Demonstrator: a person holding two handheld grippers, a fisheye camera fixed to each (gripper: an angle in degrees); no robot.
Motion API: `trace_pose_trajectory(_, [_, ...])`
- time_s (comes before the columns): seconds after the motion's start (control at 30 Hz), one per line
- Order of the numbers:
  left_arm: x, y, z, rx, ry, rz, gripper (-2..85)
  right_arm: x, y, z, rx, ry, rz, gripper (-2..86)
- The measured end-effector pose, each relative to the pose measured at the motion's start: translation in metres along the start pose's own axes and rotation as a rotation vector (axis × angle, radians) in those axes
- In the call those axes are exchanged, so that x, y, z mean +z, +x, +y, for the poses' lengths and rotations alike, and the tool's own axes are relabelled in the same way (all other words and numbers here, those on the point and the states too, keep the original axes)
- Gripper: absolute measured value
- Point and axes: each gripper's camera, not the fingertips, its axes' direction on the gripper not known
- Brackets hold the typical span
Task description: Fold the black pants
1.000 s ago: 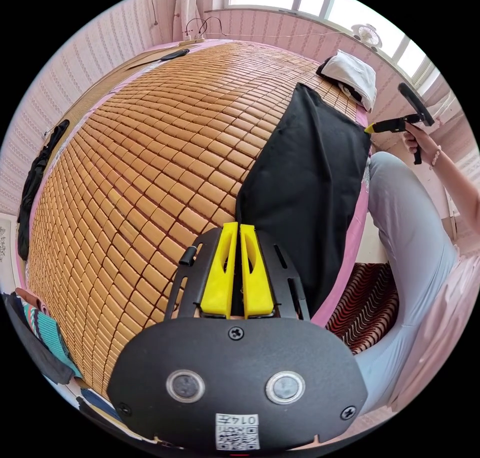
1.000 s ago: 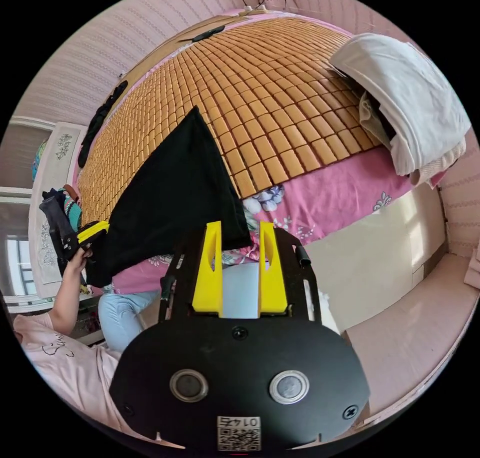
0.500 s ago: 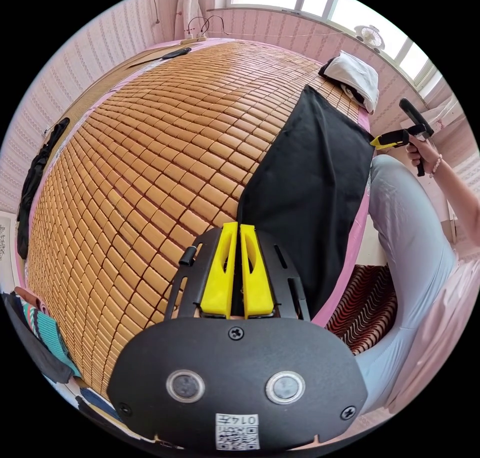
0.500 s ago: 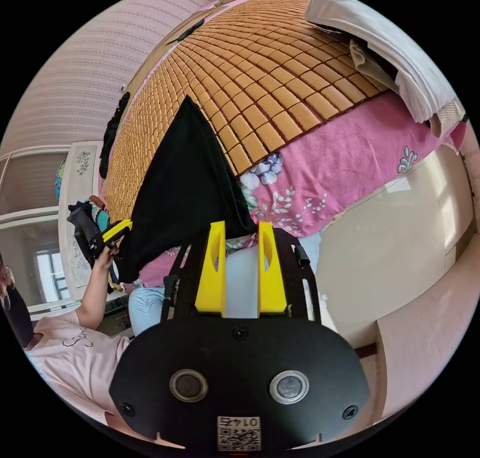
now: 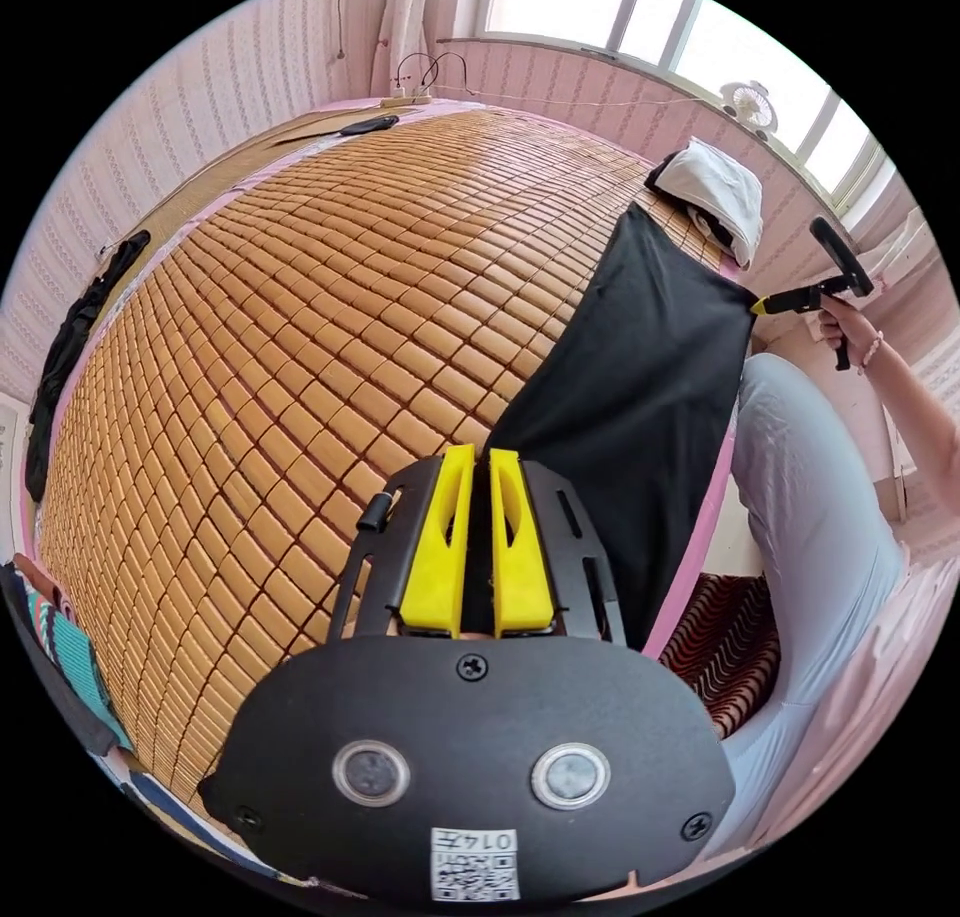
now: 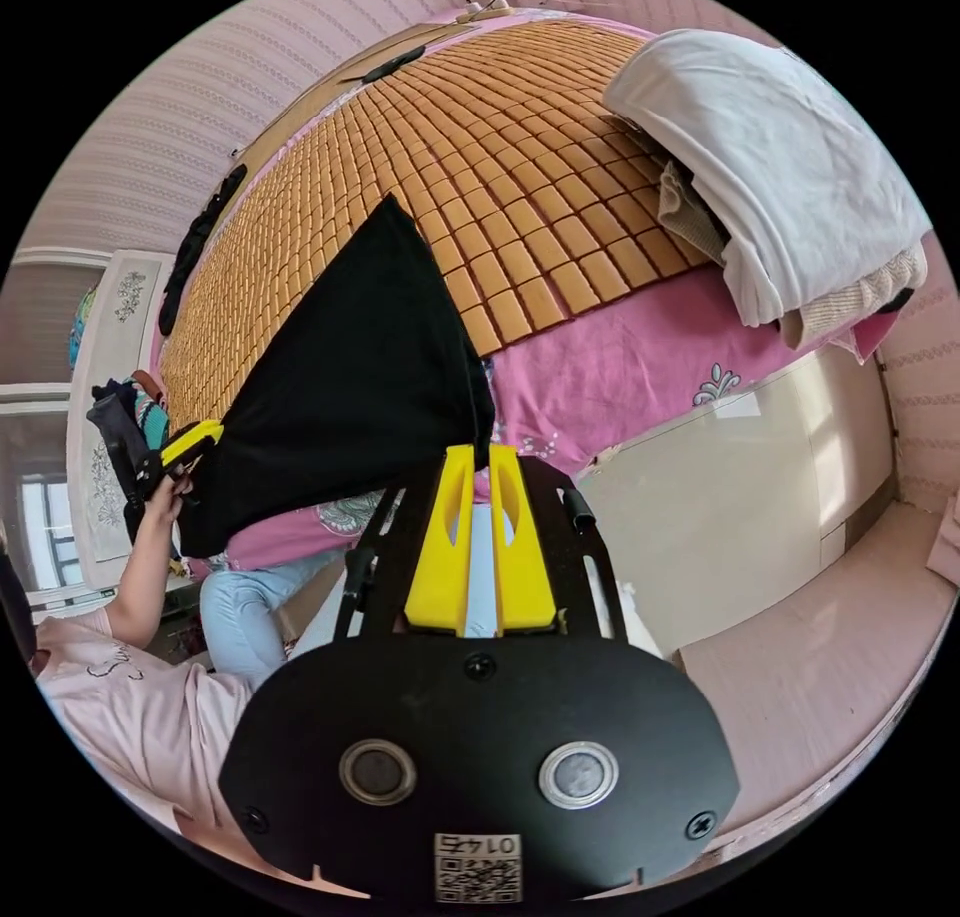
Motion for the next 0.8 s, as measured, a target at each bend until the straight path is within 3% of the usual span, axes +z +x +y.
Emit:
trace_pose_trajectory(0.2, [-0.082, -0.016, 0.061, -0.092, 0.061, -0.177, 1.7, 0.004, -0.019, 0.003, 0.06, 0.012, 0.066, 4.3])
trace_pose_trajectory(0.33, [-0.152, -0.049, 0.149, -0.311, 0.09, -0.247, 3.0, -0.014, -0.056, 0.006, 0.05, 0.099, 0.254, 4.5])
trace_pose_trajectory(0.5, [-0.224, -0.087, 0.267, -0.635, 0.099, -0.394, 5.1, -0.011, -0.177, -0.007, -0.312, 0.196, 0.202, 3.3])
trace_pose_trajectory(0.67, [-0.275, -0.12, 0.336, -0.788, 0.115, -0.509, 6.1, 0.056, -0.374, -0.024, -0.859, 0.087, -0.024, 4.0])
trace_pose_trajectory(0.8, [-0.298, -0.168, 0.365, -0.87, 0.139, -0.568, 8.2, 0.105, -0.478, -0.017, -1.095, -0.022, -0.039, 5.2])
